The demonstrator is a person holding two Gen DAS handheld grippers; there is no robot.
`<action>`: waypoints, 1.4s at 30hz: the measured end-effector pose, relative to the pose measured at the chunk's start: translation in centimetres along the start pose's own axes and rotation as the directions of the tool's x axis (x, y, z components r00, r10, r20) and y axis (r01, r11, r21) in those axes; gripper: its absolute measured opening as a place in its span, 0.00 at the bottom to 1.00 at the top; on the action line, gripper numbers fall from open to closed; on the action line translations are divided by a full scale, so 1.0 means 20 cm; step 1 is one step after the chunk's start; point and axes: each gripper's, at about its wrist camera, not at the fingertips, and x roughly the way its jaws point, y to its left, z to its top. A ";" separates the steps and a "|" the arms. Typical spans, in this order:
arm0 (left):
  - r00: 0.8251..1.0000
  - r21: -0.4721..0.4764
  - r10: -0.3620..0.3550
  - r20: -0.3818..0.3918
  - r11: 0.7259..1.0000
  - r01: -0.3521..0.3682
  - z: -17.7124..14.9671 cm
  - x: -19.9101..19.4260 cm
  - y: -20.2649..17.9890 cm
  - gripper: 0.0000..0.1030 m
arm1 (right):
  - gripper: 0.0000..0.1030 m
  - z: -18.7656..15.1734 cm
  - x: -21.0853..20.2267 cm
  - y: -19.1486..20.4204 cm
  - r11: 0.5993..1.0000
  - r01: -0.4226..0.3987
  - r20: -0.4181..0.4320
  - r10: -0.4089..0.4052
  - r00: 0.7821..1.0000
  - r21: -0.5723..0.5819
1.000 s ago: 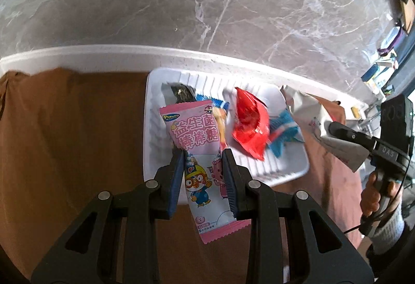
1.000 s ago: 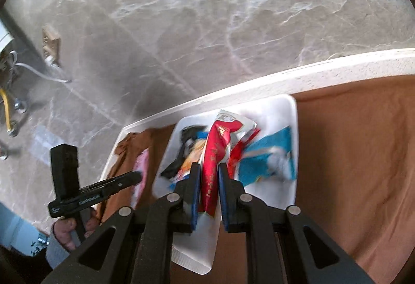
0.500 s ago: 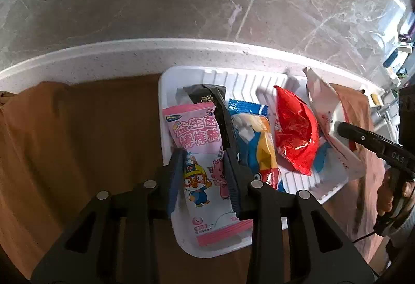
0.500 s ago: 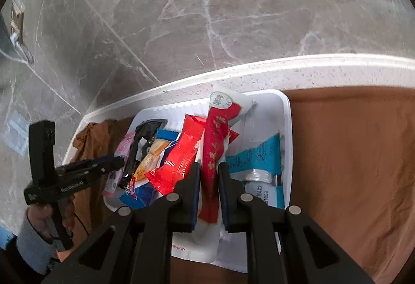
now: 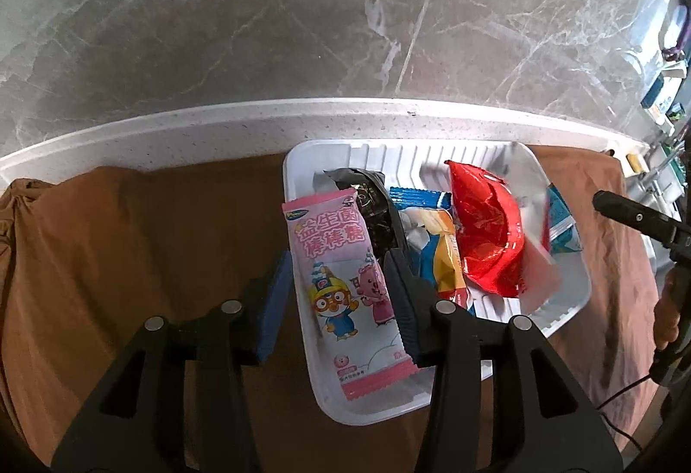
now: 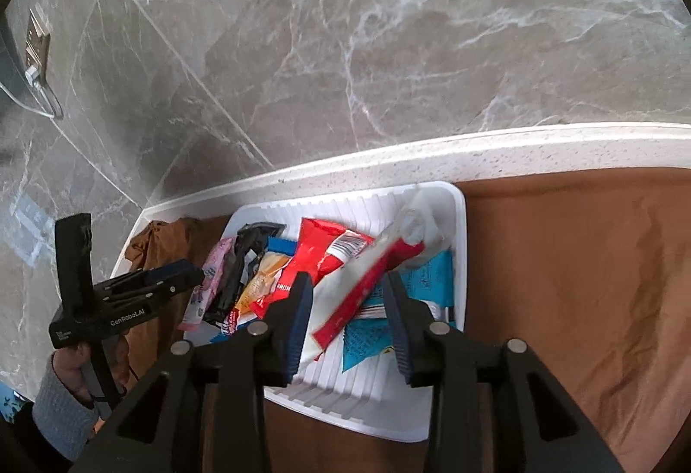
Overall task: Organize snacks
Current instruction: 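Carry the pink bar and white-red packet over the tray and lower them, then open both tools and withdraw from the tray toward the loose snacks, then grasp the gold wrapper with the left tool while the right tool grasps the white sachet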
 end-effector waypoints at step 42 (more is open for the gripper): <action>0.982 0.069 -0.064 -0.176 0.995 0.077 -1.33 -0.77 -0.24 0.45 | 0.46 -1.20 -0.35 0.51 0.973 -0.012 -0.319 -0.063 0.946 -0.229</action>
